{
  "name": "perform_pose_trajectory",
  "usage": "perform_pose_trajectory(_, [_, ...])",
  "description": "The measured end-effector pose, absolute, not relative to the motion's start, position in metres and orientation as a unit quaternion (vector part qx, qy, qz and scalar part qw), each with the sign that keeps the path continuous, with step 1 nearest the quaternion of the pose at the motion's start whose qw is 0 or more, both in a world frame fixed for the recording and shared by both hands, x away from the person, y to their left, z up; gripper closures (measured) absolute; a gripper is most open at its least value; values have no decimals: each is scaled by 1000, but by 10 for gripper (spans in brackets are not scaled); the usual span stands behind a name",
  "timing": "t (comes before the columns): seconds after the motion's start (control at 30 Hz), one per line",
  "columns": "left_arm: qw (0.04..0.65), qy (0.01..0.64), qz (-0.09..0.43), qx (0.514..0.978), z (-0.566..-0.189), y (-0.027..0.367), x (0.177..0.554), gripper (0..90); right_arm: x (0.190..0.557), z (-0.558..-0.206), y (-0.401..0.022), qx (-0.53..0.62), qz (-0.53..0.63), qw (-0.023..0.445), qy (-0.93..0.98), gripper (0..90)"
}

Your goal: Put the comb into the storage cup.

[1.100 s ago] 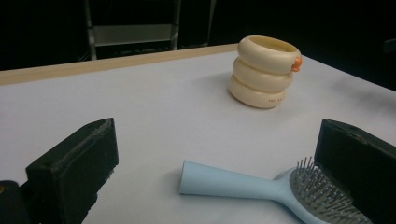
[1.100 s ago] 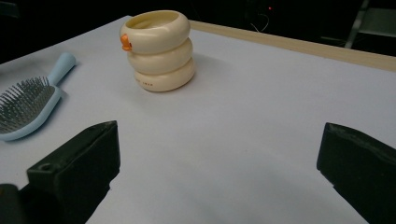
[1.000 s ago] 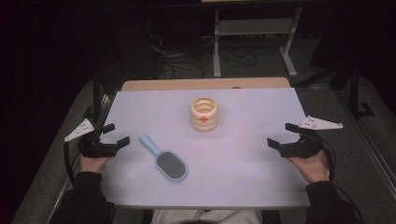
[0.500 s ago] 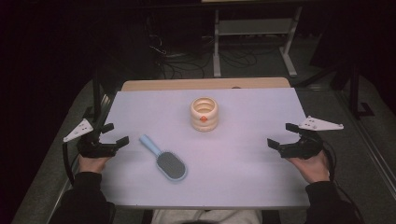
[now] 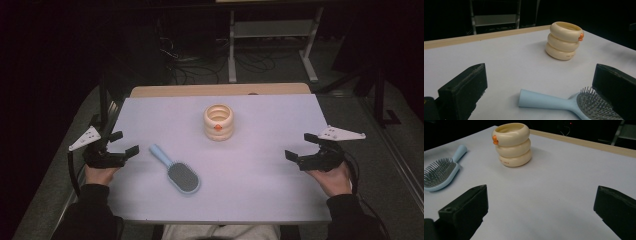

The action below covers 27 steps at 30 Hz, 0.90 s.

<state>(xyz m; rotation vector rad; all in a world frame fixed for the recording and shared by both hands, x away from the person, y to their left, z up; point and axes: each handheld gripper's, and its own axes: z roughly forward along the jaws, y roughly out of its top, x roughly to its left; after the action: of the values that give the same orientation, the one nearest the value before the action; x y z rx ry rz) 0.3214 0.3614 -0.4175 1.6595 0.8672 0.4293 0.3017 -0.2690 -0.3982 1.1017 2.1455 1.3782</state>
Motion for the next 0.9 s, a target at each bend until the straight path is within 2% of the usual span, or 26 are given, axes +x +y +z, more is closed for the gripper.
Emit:
perform_pose_trajectory(0.3, [547, 376, 188, 724, -416, 364, 328, 0, 303, -400, -271, 394, 484, 182, 760, 0])
perform_pose_trajectory(0.9, [527, 349, 188, 752, -395, 351, 344, 0, 303, -401, -270, 393, 480, 175, 764, 0])
